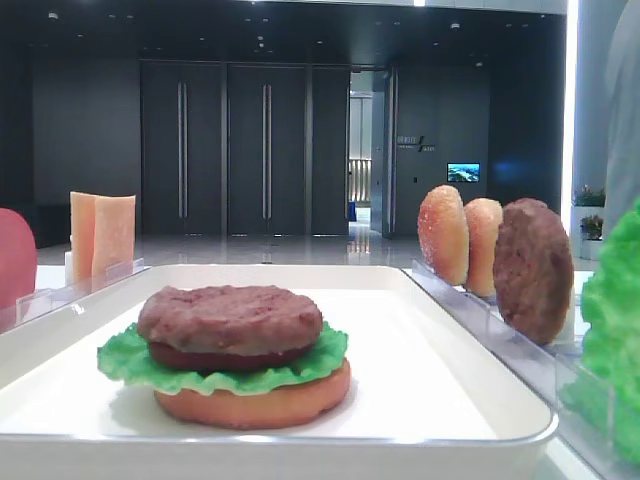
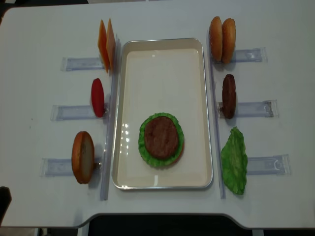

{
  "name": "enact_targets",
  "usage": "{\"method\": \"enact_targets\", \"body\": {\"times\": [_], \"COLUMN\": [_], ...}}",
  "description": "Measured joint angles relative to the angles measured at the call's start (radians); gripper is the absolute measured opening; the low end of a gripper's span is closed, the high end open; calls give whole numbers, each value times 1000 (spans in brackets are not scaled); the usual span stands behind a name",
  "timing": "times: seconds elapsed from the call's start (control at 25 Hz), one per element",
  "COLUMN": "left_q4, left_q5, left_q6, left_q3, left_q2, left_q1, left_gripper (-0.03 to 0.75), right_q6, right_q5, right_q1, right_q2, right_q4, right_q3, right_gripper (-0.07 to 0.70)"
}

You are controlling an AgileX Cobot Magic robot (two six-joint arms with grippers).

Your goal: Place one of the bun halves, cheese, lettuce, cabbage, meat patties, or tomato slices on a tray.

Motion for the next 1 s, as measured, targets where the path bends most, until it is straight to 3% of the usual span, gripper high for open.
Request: {"method": "enact_targets", "body": {"times": [0.16, 0.28, 1.0], "left_q4": [0, 0, 0], "left_q5": [0, 0, 0], "left_q6": [0, 0, 0], "left_q3": [0, 0, 0], "left_q2": [0, 0, 0], "left_q1": [0, 0, 0], "left_gripper": [-7, -7, -7], "right_q6": [0, 0, -2], "right_q5": [-68, -78, -78], "right_q1": [0, 0, 0], "right_q2": [-70, -105, -136], "right_q4": [-7, -7, -7], "right_q3": [15, 21, 30], "right_gripper": [416, 416, 416]}}
